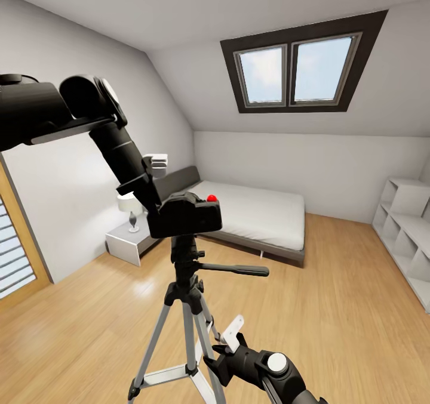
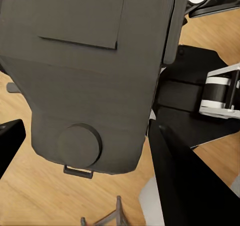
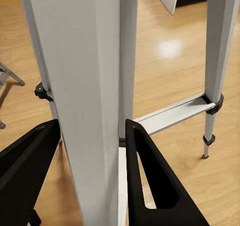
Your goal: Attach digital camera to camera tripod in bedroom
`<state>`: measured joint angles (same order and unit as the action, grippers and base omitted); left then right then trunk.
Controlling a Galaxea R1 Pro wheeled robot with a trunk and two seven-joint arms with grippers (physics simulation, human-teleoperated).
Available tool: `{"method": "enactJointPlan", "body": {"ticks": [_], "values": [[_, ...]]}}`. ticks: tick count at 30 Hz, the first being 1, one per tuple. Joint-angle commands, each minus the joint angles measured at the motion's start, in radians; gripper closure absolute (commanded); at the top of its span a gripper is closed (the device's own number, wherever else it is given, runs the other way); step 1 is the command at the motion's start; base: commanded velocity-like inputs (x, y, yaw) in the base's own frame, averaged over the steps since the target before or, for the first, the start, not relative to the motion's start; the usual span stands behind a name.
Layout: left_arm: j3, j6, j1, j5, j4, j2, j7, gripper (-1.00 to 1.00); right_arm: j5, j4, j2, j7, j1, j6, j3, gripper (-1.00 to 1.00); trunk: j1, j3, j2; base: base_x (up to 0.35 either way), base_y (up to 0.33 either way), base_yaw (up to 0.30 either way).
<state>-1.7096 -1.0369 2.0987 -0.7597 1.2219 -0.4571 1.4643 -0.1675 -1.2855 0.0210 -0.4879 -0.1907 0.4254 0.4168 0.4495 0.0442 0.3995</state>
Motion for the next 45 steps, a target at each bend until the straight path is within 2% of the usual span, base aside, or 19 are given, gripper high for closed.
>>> {"method": "enactJointPlan", "body": {"ticks": [1,10,16,22,33,45], "values": [[-0.006,-0.010,0.002,-0.003,0.000,0.000,0.004,1.00,-0.013,0.000,0.000,-0.008,0.000,0.006,0.000,1.00,0.001,-0.001,0.001,0.000,0.000,0.000],[-0.070,-0.010,0.019,-0.008,-0.007,0.002,0.004,1.00,-0.013,0.000,0.000,-0.008,0.000,0.006,0.000,1.00,0.001,-0.001,0.001,0.000,0.000,0.000],[-0.104,-0.010,0.024,-0.046,-0.023,0.009,0.002,1.00,-0.013,0.000,0.000,-0.008,0.000,0.006,0.000,1.00,0.001,-0.001,0.001,0.000,0.000,0.000],[-0.143,-0.010,0.025,-0.059,-0.037,0.016,-0.004,1.00,-0.015,0.000,0.000,-0.008,0.000,0.006,0.000,1.00,0.001,-0.001,0.001,0.000,0.000,0.000],[-0.177,-0.010,0.030,-0.064,-0.095,0.077,-0.014,1.00,-0.017,0.000,0.000,-0.008,0.000,0.006,0.000,1.00,0.001,-0.001,0.001,0.000,0.000,0.000],[-0.185,-0.010,0.035,-0.065,-0.108,0.092,-0.037,1.00,-0.018,0.000,0.000,-0.008,0.000,0.005,0.000,1.00,0.001,-0.001,0.001,0.000,0.000,0.000]]}}
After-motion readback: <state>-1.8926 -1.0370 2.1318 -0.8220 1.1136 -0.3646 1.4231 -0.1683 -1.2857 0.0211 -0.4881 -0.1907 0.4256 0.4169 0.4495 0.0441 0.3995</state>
